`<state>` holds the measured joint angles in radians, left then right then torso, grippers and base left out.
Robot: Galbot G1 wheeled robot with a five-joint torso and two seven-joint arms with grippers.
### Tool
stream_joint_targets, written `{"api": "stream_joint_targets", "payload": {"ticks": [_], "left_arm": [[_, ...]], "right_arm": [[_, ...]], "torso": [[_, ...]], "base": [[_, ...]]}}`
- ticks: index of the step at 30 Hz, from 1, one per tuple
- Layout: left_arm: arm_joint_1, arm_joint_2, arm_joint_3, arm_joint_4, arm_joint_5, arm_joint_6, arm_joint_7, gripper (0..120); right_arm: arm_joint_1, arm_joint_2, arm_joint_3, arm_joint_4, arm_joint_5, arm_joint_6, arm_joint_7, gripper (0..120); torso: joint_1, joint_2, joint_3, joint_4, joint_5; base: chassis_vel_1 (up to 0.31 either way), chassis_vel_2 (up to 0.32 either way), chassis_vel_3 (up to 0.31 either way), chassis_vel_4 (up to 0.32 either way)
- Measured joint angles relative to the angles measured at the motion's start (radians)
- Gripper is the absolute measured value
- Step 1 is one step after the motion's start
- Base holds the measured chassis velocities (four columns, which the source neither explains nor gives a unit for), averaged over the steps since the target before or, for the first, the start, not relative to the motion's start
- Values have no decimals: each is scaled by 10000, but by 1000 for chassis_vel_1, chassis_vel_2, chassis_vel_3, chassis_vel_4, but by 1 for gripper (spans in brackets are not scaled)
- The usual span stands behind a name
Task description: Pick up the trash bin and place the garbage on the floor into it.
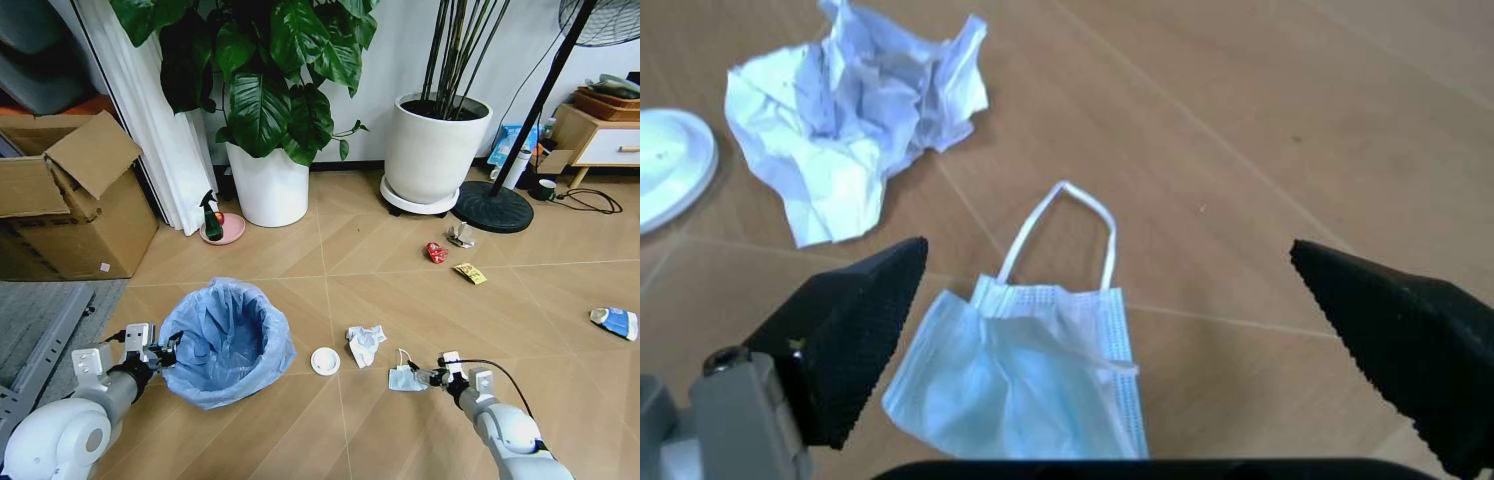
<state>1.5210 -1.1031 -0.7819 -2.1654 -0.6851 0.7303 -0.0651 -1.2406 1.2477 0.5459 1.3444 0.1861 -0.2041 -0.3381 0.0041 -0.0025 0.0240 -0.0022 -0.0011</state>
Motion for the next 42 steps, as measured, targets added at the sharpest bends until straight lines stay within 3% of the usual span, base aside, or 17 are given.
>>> {"api": "stream_joint_targets", "payload": {"ticks": [16,42], "left_arm": [[34,32,6,0,11,0,1,0],[-90,105,47,168,-6,13,54,0]], "right_arm": [[425,463,-230,-1139,-721,352,13,97],[757,842,-42,-2088,-1126,682,257,4]], "torso": [[0,0,0,0,2],[0,0,-1,-1,2]], "base": [[0,0,0,0],[0,0,0,0]]}}
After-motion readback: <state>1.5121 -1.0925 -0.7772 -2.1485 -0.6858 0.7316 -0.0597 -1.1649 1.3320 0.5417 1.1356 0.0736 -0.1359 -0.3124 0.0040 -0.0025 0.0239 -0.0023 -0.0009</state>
